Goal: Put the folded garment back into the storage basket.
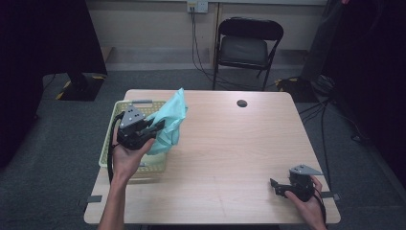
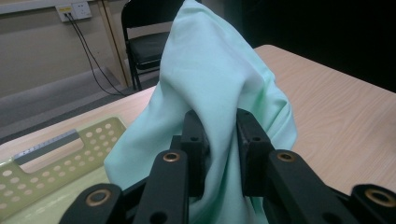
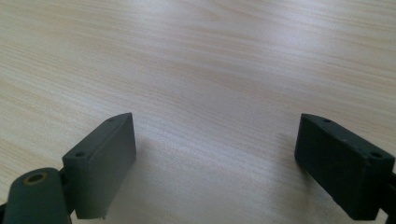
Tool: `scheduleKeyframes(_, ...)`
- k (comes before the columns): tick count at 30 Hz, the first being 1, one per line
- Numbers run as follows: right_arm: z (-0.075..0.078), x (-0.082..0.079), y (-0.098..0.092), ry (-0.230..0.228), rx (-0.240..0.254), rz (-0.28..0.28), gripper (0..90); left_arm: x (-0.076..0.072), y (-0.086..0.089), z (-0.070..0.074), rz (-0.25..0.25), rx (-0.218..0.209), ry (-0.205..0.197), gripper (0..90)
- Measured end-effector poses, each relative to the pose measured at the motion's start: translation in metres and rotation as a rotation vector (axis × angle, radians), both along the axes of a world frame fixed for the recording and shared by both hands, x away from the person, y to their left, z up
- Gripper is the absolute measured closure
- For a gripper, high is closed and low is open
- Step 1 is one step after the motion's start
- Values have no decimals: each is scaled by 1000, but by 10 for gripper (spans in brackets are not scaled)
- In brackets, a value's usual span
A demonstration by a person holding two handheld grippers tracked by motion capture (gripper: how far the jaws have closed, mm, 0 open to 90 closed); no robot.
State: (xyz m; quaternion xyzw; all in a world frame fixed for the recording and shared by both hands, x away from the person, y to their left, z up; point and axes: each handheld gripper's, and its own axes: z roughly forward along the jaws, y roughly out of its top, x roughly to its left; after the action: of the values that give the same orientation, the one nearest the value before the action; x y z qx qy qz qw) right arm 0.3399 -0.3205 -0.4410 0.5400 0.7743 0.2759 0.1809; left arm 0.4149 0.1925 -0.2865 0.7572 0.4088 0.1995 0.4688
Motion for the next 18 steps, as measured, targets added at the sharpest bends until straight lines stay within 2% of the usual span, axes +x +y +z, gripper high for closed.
scheduleKeyframes(18,0,0,0,0,0,0,118,0,16,0,44,10,-7,765)
